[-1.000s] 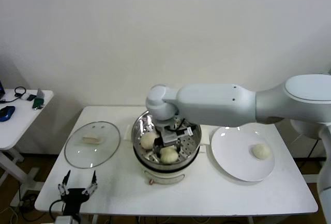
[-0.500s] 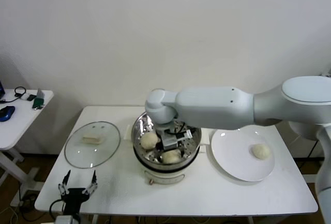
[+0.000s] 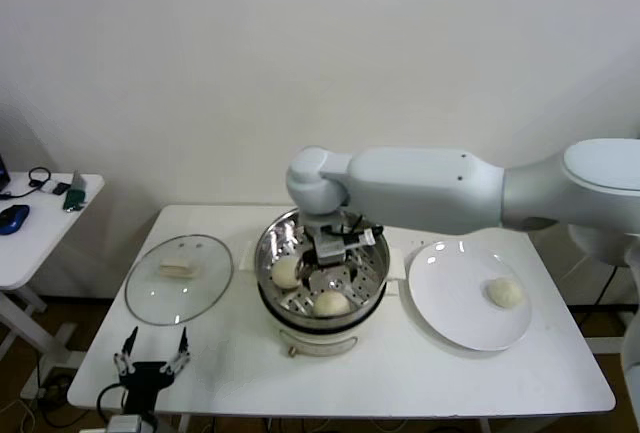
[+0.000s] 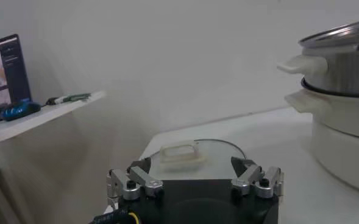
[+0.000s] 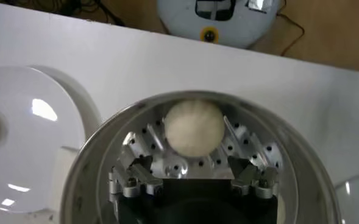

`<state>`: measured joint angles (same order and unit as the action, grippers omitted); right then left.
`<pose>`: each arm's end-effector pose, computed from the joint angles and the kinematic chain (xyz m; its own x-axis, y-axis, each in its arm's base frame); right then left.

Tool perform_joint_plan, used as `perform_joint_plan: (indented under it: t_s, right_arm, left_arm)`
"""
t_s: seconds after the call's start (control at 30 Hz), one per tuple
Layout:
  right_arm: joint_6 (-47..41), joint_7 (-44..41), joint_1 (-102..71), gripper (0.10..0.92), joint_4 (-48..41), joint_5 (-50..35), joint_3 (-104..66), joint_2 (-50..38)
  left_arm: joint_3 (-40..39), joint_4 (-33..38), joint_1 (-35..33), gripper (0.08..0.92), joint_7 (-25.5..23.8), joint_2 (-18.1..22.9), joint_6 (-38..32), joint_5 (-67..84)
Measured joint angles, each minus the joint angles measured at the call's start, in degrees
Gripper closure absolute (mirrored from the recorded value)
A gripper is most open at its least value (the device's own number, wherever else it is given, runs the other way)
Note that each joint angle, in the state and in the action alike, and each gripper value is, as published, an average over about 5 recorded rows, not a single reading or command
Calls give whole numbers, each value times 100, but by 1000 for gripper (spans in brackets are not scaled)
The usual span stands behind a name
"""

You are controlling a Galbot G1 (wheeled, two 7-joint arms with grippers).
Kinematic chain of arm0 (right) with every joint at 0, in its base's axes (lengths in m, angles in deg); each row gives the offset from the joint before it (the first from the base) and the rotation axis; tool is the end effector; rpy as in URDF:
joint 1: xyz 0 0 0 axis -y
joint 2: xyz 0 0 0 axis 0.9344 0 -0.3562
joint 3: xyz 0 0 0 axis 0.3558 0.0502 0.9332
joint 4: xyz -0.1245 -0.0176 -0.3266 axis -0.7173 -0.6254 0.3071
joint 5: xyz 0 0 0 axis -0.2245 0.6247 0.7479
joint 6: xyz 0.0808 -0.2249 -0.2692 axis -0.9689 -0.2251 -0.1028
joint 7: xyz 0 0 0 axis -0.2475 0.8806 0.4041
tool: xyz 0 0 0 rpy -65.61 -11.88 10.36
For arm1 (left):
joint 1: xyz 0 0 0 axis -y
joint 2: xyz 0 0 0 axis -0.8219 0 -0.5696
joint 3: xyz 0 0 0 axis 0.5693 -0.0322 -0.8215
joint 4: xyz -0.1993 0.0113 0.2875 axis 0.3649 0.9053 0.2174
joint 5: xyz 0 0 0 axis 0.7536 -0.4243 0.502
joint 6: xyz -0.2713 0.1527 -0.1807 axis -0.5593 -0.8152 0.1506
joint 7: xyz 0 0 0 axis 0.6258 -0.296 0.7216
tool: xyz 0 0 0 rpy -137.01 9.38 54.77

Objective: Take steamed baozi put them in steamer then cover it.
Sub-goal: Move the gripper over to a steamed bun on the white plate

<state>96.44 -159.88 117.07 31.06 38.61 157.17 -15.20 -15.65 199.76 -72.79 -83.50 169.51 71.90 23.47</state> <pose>0.5024 0.1977 -0.0435 -0.0396 0.0453 0.9982 0.0579 -0.9972 0.0476 0.1322 0.0870 -0.3669 -0.9607 -0.1807 0.2108 -0.1238 0.9584 0.2573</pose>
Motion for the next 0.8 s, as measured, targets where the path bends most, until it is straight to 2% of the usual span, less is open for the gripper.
perform_joint_plan:
  t_s: [0.17, 0.53, 0.8]
  right_arm:
    - [-317, 174, 301, 203, -249, -316, 114, -413]
    - [-1701, 803, 572, 203, -686, -983, 458, -1834]
    - [-2308, 950, 225, 203, -1090, -1098, 479, -2876]
  left_arm:
    - [-10, 28, 24, 177, -4, -35, 0, -22]
    - [-64, 138, 101, 177, -20, -114, 30, -36]
    - [-50, 173, 157, 177, -19, -128, 41, -17]
